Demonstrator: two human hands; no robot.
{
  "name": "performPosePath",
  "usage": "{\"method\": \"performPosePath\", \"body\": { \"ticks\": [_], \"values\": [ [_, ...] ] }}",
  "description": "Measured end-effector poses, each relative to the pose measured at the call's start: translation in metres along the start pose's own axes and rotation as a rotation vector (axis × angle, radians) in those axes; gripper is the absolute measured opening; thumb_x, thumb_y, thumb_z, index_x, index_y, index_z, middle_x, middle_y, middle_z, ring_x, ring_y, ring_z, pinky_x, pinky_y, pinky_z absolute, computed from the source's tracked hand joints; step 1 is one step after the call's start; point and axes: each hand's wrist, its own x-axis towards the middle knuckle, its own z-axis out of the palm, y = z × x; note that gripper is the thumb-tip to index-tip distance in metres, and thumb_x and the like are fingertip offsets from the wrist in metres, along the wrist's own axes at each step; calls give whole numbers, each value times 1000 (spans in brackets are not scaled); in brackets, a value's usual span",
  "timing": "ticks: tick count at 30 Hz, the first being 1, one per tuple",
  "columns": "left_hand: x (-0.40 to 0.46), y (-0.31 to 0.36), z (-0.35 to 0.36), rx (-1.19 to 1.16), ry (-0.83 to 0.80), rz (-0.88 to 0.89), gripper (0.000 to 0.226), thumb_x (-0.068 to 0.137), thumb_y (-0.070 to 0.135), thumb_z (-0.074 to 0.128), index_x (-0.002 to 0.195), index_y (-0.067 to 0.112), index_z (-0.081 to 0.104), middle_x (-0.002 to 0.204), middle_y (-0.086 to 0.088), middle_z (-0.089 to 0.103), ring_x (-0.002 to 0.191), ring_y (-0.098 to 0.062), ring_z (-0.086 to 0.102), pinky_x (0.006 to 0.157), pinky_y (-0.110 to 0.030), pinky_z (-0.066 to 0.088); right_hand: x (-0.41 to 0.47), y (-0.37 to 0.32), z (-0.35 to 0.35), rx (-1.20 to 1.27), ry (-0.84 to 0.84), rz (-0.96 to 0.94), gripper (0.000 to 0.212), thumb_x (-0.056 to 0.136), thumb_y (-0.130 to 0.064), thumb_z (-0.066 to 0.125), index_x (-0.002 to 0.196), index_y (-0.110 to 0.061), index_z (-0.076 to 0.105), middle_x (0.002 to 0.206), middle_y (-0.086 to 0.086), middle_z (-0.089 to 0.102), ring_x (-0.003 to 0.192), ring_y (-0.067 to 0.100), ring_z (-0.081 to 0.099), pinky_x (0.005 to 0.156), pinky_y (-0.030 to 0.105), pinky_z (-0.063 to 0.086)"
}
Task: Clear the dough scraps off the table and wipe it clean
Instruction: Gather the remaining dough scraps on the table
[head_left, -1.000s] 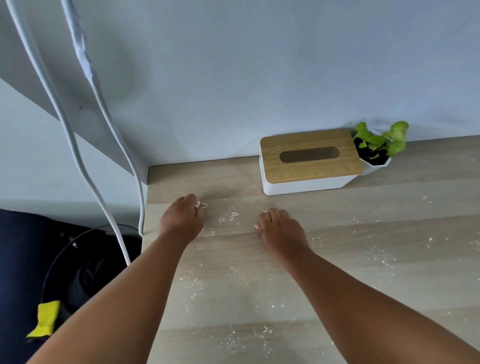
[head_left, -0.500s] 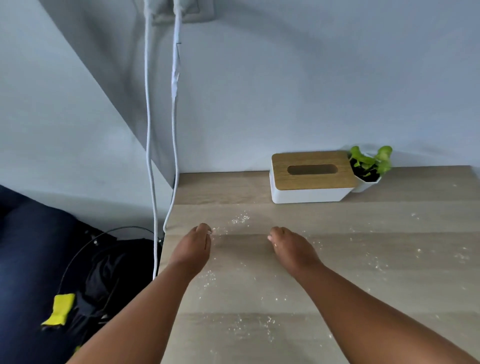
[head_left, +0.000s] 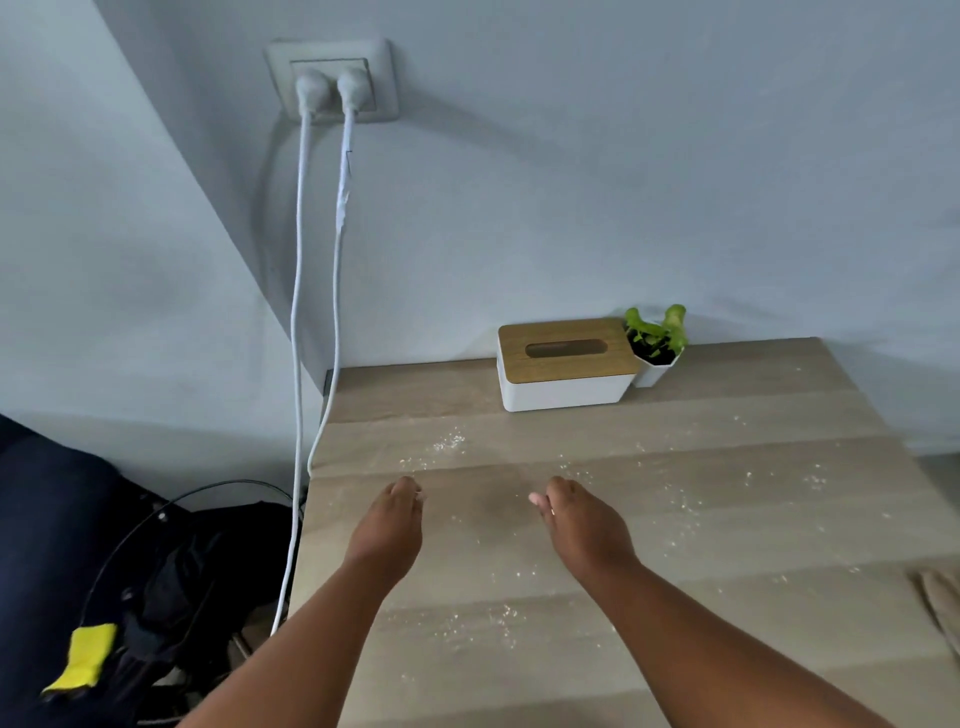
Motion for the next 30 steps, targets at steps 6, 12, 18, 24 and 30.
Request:
{"method": "performPosePath", "body": {
  "ticks": [6, 12, 18, 24, 30],
  "values": [
    [-16, 25, 13, -121, 4, -8, 16, 102, 27, 50, 89, 19, 46, 83, -4, 58, 77, -28, 55, 67, -37, 40, -28, 8, -10, 87, 80, -11, 33, 108, -42, 44, 103, -13, 59, 86, 9, 67, 75, 36, 67, 57, 34, 37],
    [-20, 48, 27, -157, -36, -45, 20, 107, 28, 42, 90, 20, 51, 71, -1, 62, 66, -20, 60, 61, -37, 46, -45, 25, -13, 192, 111, 154, 37, 109, -43, 38, 95, -14, 57, 79, 8, 68, 75, 32, 67, 59, 32, 33],
    [-41, 77, 61, -265, -115, -82, 31, 105, 35, 43, 81, 25, 59, 66, 0, 66, 52, -3, 60, 49, -27, 48, -81, 60, -14, 382, 83, 363, 37, 108, -44, 41, 82, -19, 46, 71, 8, 62, 77, 34, 65, 61, 33, 34],
    [-78, 124, 107, -267, -204, -33, 35, 104, 40, 48, 77, 23, 61, 64, 3, 67, 56, -6, 62, 59, -30, 47, -131, 108, -17, 589, 64, 562, 40, 108, -41, 43, 80, -14, 54, 81, 10, 68, 84, 32, 64, 74, 39, 48],
    [-120, 188, 167, -297, -307, 8, 31, 99, 44, 49, 75, 29, 61, 60, 4, 64, 53, -10, 58, 58, -31, 45, -193, 170, -19, 714, 79, 719, 41, 107, -42, 43, 74, -18, 49, 75, 5, 64, 72, 23, 59, 66, 35, 41]
  ]
}}
